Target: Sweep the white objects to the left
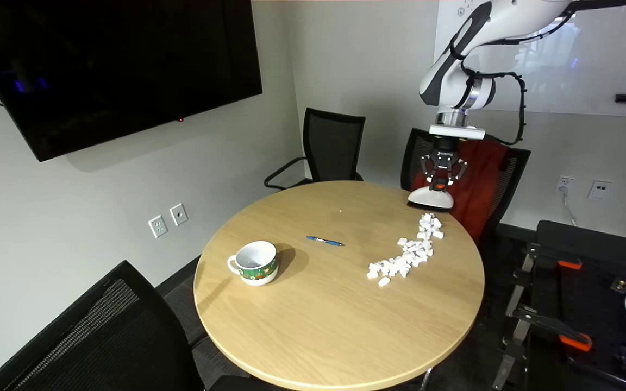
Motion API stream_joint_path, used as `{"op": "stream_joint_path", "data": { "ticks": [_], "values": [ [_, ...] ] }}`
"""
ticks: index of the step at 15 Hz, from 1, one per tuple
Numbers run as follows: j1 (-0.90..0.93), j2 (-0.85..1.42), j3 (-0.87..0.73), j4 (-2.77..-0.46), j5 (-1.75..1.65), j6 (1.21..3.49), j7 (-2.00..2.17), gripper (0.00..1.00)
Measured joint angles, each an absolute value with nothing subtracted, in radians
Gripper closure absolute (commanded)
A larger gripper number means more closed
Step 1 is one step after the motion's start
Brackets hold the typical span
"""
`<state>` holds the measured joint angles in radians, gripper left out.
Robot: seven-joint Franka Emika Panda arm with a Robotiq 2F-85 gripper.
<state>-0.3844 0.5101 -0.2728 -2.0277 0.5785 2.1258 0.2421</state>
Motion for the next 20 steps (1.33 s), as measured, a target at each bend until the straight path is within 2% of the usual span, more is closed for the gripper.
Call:
{"op": "stream_joint_path", "data": {
  "ticks": [20],
  "values": [
    [-0.378, 0.540, -0.252, -2.014, 0.578, 1.971, 0.245, 0.88]
  ]
}}
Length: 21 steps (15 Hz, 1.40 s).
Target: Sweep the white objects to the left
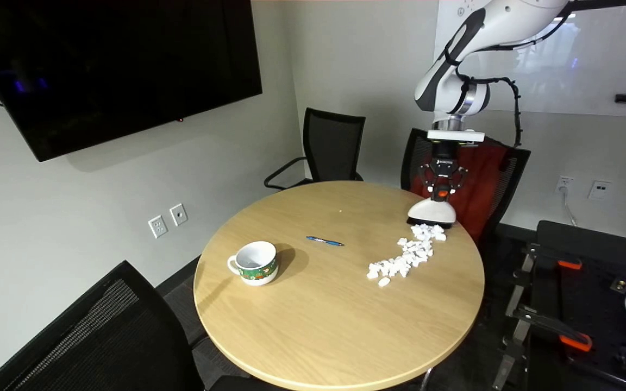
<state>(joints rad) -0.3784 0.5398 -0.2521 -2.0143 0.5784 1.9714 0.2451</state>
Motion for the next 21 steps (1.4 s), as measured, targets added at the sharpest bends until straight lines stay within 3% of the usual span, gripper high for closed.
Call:
{"op": "stream_joint_path", "data": {
  "ticks": [21],
  "values": [
    [-0.252, 0.545, -0.114, -2.086, 0.643, 1.873, 0.238, 0.88]
  ]
}}
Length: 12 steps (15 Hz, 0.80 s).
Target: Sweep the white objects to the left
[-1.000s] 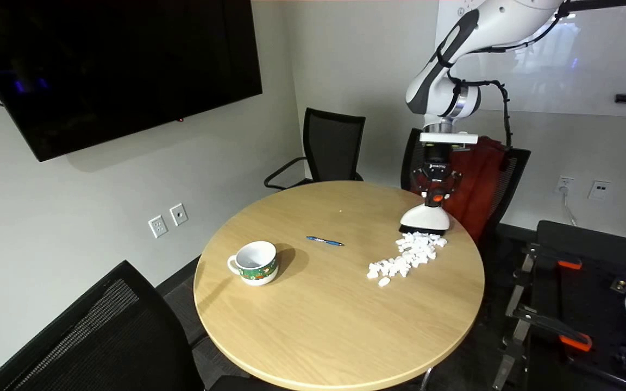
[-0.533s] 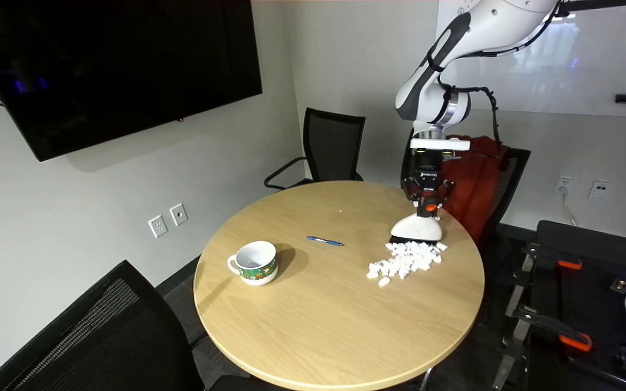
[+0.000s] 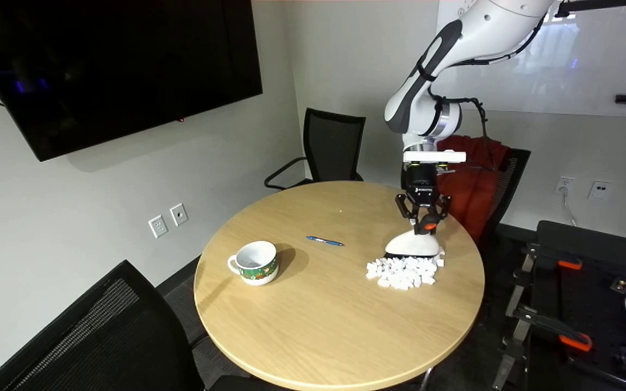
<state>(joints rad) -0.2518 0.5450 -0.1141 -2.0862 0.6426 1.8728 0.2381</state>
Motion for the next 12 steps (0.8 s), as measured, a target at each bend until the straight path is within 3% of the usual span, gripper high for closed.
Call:
{"op": "stream_joint_path", "data": {
  "ticks": [12],
  "values": [
    [-0.167, 0.544, -0.055, -2.120, 0.660, 1.816, 0.182, 0.88]
  ]
}}
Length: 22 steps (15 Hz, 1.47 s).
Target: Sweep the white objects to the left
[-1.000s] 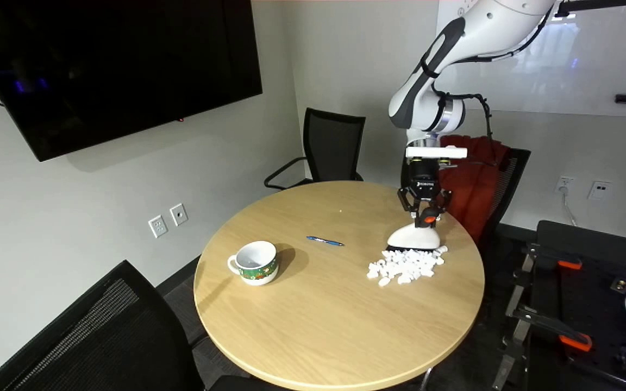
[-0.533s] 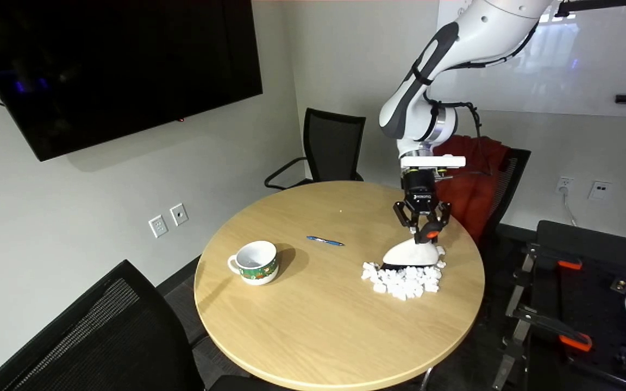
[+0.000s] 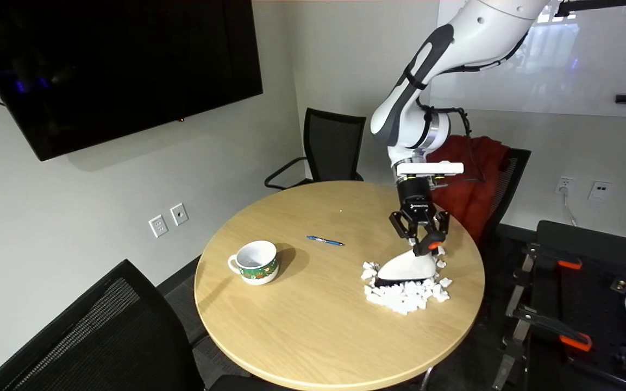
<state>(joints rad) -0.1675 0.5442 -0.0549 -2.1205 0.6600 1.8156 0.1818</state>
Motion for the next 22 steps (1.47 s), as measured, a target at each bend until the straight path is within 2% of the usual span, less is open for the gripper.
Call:
{"op": "stream_joint_path", "data": {
  "ticks": [6, 14, 22],
  "values": [
    [-0.142, 0.465, -0.075, -2.186, 0.656, 1.843, 0.180, 0.88],
    [-0.178, 0.254, -0.206, -2.348, 0.646, 2.019, 0.180, 0.88],
    [-0.265, 0.227, -0.264, -2.413, 0.662, 2.084, 0.180, 0.88]
  ]
}}
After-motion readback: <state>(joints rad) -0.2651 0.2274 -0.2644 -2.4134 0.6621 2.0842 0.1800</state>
